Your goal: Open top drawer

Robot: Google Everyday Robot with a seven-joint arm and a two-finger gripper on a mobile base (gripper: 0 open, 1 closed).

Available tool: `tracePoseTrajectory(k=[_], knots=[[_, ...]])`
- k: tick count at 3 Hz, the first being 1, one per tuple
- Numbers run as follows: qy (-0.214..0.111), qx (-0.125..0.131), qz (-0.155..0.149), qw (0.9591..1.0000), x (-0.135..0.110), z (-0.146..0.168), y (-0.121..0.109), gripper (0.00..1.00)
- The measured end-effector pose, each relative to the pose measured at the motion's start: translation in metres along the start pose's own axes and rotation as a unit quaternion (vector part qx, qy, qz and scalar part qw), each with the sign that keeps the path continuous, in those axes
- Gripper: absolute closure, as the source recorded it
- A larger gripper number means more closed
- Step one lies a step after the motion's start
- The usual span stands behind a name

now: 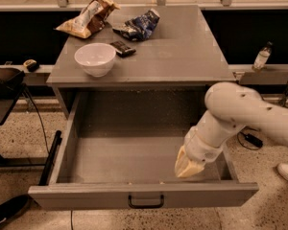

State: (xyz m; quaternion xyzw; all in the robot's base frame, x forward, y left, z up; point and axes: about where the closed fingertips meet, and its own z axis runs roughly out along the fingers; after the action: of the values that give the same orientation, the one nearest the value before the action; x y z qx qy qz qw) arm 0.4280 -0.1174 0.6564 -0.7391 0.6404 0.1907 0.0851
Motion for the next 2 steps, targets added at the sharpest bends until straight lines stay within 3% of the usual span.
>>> tracePoseTrajectory(k=[1, 2], knots=[[0.005, 0.045, -0.012, 0.9989, -0.007, -0.038, -0.007, 1.00], [0.002, 0.089, -0.041, 0.9951, -0.023, -0.083, -0.019, 1.00]])
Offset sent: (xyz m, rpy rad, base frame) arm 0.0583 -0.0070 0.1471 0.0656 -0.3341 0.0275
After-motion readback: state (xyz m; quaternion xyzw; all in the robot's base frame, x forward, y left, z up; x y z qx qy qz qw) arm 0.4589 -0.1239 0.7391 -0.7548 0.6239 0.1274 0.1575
